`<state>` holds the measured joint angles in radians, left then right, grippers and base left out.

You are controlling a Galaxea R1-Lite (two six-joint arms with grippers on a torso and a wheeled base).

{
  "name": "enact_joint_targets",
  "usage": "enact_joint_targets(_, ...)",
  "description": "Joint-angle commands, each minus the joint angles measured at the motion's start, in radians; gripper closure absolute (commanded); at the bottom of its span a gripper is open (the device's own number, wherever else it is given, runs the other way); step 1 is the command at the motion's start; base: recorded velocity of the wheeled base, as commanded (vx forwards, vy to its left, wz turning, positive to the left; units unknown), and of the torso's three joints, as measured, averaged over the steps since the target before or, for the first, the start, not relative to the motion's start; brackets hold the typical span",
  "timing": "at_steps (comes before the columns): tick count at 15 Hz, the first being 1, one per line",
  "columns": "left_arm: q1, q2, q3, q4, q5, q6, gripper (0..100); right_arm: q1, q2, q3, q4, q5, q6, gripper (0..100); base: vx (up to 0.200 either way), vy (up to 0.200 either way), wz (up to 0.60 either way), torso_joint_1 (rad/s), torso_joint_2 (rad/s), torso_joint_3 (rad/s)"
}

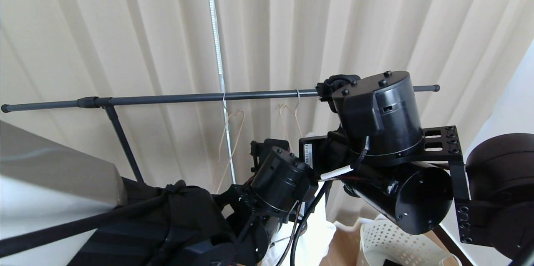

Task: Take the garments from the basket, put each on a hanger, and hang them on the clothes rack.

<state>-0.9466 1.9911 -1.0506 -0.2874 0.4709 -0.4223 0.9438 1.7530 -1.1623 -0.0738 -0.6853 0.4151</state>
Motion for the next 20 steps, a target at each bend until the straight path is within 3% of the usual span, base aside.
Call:
enact_joint_targets(1, 0.0, 0.035, -0.023, 0.002, 0.0, 0.002, 0, 0.001, 0.008, 0.0, -0.001, 0.001, 0.001, 100, 0.0, 0.0, 0.0, 0.0, 0.0, 0.0)
enact_joint_targets(9, 0.0, 0.052, 0.015, 0.057, 0.008, 0.007, 0, -0.003, -0.01, -0.002, 0.0, 0.0, -0.001, 100, 0.0, 0.0, 0.0, 0.0, 0.0, 0.0)
enact_joint_targets(20, 0.003, 0.068, 0.021, 0.048, 0.046, 0.004, 0, -0.023, -0.017, -0.01, 0.0, 0.0, -0.001, 100, 0.0, 0.0, 0.0, 0.0, 0.0, 0.0)
